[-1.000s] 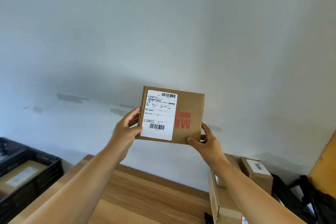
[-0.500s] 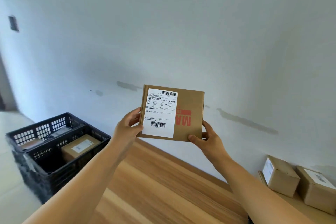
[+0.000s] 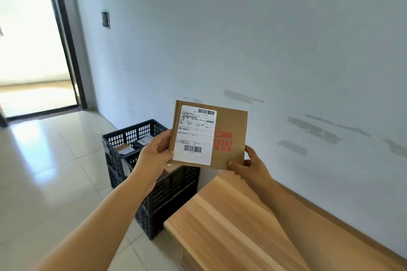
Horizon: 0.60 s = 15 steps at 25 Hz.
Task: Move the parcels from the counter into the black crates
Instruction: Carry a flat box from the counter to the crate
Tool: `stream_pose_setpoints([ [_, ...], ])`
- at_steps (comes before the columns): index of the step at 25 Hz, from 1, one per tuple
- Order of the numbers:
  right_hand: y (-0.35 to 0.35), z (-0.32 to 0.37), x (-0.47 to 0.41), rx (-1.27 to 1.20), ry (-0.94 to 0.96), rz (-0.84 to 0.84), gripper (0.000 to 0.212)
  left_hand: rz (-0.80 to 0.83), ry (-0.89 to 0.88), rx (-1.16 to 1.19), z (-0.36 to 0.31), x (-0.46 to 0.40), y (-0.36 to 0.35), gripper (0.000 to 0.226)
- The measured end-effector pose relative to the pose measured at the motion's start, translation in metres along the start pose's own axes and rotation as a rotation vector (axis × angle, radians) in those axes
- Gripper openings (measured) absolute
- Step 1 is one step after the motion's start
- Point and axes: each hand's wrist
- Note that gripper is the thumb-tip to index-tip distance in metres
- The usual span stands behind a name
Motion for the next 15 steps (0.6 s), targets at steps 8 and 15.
stream_pose_setpoints([
  [8,-0.131,0.018,-0.078,-0.012,-0.025,0.189,0.059,-0.148,0.075,0.026,0.016,-0.047,0.117,0.064],
  [15,-0.227,0.015,-0.195,-0.062,-0.027,0.352,0.059,-0.322,0.063,-0.102,0.012,-0.130,0.192,0.061],
])
Point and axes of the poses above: each hand's wrist, its own x-axis away from the middle knuckle, its own y-axis out of the back of the hand, z = x × y, and after that the axes turned 6 degrees about y, right-handed
